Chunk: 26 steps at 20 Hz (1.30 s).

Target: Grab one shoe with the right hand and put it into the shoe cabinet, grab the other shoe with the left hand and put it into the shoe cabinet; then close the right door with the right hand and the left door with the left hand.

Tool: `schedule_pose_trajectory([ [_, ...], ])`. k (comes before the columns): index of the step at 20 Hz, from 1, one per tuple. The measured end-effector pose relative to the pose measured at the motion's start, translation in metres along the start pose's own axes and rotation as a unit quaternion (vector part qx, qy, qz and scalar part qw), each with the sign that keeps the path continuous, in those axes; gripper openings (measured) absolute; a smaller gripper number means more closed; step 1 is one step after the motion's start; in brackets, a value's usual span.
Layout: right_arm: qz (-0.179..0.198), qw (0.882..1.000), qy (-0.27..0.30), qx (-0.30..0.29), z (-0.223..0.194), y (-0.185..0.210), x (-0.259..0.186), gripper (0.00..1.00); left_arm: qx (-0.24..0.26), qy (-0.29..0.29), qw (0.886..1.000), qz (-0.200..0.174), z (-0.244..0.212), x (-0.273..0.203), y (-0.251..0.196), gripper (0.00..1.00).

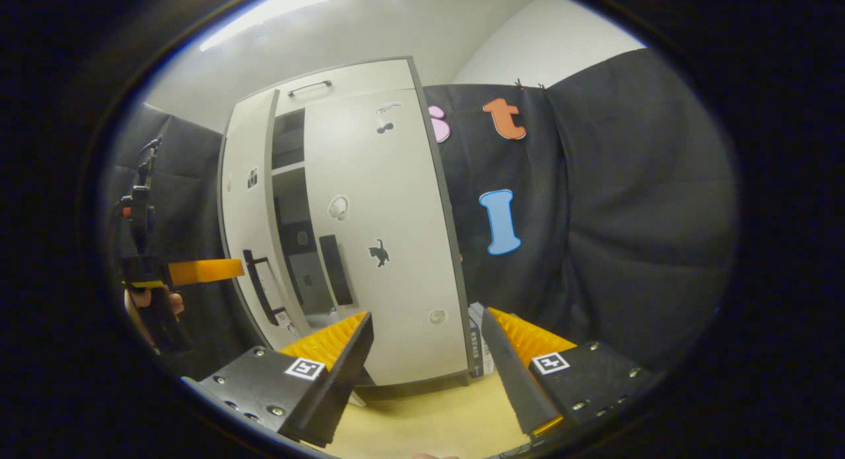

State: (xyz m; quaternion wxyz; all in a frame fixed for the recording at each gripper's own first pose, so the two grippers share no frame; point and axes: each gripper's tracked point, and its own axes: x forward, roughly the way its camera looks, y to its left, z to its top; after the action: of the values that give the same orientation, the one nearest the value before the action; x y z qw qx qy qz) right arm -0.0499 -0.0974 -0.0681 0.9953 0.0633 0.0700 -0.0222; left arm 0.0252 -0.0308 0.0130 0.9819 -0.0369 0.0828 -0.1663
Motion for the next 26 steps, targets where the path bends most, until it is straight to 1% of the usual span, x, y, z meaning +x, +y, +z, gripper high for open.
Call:
schedule_pose_trajectory([
  [7,0.014,1.0,-0.002,-0.008,0.002,0.013,0.01,0.98,-0.005,-0.004,1.0,-0.003,0.001,0.005,-0.008,0.95],
  [16,0.045,0.999,-0.008,-0.015,0.008,0.041,0.031,0.98,-0.004,-0.003,1.0,0.009,-0.001,0.005,-0.005,0.95],
  [21,0.051,0.998,-0.009,-0.021,0.008,0.051,0.04,0.98,0.0,-0.005,1.0,0.026,-0.001,0.005,0.002,0.95],
  [26,0.056,0.998,-0.018,-0.025,0.019,0.063,0.054,0.98,0.006,-0.005,0.999,0.05,-0.003,-0.001,0.012,0.95],
])
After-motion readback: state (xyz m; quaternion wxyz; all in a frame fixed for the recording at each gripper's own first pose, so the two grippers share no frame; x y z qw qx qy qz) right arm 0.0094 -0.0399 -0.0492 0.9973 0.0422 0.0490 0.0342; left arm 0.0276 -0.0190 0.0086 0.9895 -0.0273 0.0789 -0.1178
